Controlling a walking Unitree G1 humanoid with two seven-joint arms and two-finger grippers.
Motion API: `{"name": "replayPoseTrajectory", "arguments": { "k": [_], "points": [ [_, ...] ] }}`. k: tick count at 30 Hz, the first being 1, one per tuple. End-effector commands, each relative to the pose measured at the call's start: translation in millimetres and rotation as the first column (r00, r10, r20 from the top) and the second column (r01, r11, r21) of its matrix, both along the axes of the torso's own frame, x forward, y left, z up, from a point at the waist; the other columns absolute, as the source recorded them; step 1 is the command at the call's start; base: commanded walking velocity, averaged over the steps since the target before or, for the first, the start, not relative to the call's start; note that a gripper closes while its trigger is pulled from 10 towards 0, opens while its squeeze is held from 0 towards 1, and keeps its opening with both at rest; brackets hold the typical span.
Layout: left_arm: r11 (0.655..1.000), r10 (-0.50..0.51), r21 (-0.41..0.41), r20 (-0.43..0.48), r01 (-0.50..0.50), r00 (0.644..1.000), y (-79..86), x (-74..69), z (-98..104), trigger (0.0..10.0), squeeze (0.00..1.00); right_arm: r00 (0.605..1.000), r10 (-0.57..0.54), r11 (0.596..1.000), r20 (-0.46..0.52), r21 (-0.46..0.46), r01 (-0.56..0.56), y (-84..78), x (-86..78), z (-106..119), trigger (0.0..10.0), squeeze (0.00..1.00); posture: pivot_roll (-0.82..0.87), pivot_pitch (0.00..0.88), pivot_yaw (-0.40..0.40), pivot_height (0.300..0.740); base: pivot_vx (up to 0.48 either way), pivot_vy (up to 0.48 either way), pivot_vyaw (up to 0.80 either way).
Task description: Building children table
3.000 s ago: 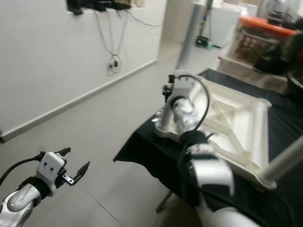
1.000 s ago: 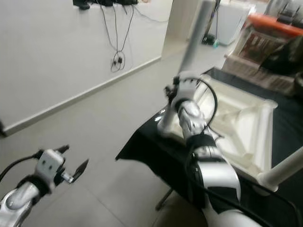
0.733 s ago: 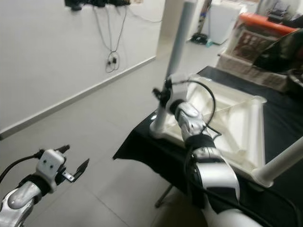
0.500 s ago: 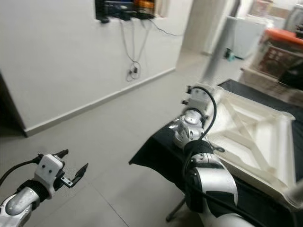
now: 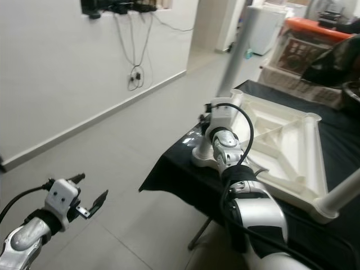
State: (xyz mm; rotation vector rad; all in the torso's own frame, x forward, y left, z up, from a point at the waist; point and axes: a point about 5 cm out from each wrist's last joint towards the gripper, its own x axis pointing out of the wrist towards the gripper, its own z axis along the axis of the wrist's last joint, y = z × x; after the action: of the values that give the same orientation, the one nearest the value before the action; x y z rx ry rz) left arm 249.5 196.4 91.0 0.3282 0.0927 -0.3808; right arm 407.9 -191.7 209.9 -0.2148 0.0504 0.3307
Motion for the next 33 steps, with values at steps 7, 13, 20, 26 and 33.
{"name": "replayPoseTrajectory", "arguments": {
  "k": [7,13,20,26,33],
  "points": [
    [1.000,-0.004,-0.002,-0.016,0.004,1.000,-1.1,-0.9,-3.8,10.0,0.00,0.967,0.248,0.968,-0.061,-0.018,-0.249,22.9,-7.1,-16.2,0.0,0.00,0.07,0.000,-0.138,0.740,0.000,0.000,0.00],
    [1.000,0.002,0.001,-0.015,-0.002,1.000,1.8,-2.4,-3.2,10.0,0.00,0.950,-0.288,0.958,-0.124,-0.045,0.284,2.9,-1.5,-38.5,0.0,0.00,0.07,0.000,-0.138,0.740,0.000,0.000,0.00],
    [1.000,0.005,-0.001,-0.019,-0.005,1.000,0.8,-4.1,-4.5,10.0,0.00,0.585,-0.796,0.590,-0.158,0.015,0.807,-30.7,-24.1,-71.1,0.0,0.00,0.07,0.000,-0.133,0.740,0.000,0.000,0.00],
    [1.000,-0.009,-0.002,-0.021,0.009,1.000,-3.8,-0.7,-4.4,10.0,0.00,0.753,-0.606,0.769,-0.257,0.054,0.637,31.7,-22.6,-84.2,10.0,0.00,0.05,0.000,-0.126,0.740,0.000,0.000,0.00],
    [1.000,0.000,-0.005,-0.016,0.000,1.000,-3.3,-0.6,-4.4,10.0,0.00,0.909,-0.404,0.899,-0.103,0.137,0.415,35.1,-2.1,-37.4,10.0,1.00,0.06,0.000,-0.134,0.740,0.000,0.000,0.00]
  ]
}}
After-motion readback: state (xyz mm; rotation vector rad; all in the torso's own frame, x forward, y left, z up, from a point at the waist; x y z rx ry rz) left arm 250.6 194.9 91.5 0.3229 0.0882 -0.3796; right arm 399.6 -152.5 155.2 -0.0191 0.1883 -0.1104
